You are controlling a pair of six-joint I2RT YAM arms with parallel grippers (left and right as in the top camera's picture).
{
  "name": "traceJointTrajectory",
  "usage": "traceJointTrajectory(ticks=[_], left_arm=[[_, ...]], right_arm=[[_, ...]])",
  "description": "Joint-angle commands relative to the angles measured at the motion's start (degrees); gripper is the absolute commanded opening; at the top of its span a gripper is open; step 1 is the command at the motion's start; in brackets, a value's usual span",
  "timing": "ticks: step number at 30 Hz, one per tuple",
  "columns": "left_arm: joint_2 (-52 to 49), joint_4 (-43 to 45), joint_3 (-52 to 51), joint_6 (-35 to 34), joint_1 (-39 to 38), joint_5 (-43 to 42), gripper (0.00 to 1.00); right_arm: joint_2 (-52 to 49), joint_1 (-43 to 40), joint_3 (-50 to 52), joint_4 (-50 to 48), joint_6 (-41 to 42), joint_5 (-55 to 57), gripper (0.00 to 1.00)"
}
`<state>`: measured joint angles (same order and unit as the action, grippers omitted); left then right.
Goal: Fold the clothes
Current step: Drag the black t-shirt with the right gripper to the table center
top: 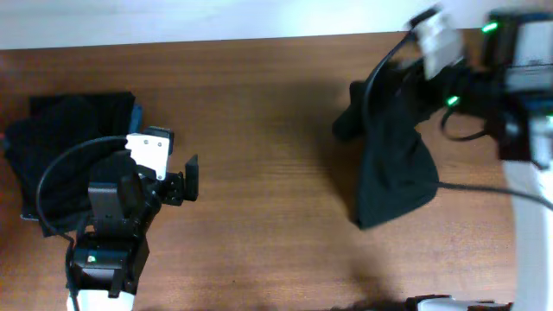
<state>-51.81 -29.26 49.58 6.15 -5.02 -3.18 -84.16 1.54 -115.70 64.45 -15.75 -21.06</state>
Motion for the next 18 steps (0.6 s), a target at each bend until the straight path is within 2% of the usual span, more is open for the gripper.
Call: traceJointTrajectory(ticks=[1, 4, 13, 16, 18], left_arm=[[-0.09, 0.26, 1.27, -0.72, 0.2, -0.11, 0.99], [-0.11, 0.26, 1.27, -0.72, 0.2, -0.11, 0.99], [-0.11, 0.26, 1.27, -0.72, 0.2, -0.09, 0.99], [-0.11, 0.26, 1.27, -0.72, 0.2, -0.09, 0.99], [-0.11, 0.28, 1.27, -0.72, 0.2, -0.09, 0.99]], right_arm=[[2.21, 0.26, -13.07, -0.81, 4.94, 17.75, 0.04], [2.21, 0.26, -18.69, -0.63, 4.94, 25.75, 0.04], [0.44, -1.03, -18.82, 1.7, 9.46, 48.81, 0.04], [-1.09, -5.51, -18.78, 1.77, 14.4, 56.61, 0.04], [-2.03, -9.31, -18.78, 1.51, 15.96, 57.16, 0.04]])
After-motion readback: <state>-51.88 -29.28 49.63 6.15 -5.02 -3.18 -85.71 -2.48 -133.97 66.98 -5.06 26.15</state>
